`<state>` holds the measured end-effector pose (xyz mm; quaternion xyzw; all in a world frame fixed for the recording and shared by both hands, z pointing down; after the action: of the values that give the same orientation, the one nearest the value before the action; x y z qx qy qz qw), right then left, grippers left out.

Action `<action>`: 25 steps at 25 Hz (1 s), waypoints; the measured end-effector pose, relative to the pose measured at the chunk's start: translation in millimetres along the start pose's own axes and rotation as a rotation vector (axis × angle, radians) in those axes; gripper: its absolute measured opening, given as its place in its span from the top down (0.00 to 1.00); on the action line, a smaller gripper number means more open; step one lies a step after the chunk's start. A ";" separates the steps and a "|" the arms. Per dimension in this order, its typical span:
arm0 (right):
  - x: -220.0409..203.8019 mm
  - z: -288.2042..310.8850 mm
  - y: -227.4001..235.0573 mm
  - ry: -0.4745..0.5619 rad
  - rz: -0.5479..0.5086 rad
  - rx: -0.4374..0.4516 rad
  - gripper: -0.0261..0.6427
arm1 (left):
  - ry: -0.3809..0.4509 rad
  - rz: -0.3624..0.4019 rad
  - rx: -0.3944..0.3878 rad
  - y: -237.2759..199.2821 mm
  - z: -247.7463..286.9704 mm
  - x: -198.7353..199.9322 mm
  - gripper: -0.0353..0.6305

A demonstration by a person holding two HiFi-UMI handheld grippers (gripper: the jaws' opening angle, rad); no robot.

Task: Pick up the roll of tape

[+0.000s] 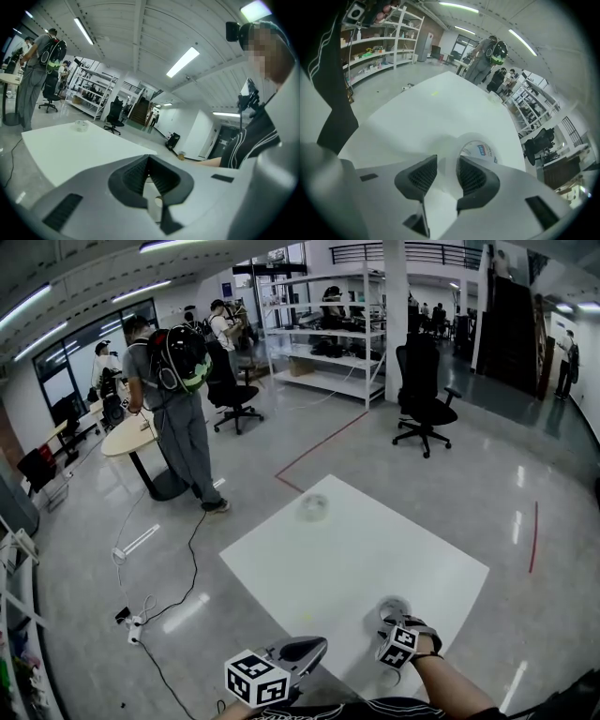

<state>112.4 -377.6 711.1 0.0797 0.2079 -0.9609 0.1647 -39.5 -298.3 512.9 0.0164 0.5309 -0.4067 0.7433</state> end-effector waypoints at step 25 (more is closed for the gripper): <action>6.2 -42.9 19.8 0.321 0.526 0.170 0.81 | -0.004 0.018 -0.055 8.9 9.6 -1.0 0.94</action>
<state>117.2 -378.1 663.7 0.2950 0.1223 -0.8743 0.3655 -26.7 -296.2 514.3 0.0001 0.5401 -0.3854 0.7482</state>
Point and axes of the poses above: the fingertips, and each gripper's own axes: z forward along the fingers, y to its right, x out of its top, the point moved 1 cm from there along -z, backward along the fingers, and after that the axes turned 9 degrees about -y, right-handed, at the moved point
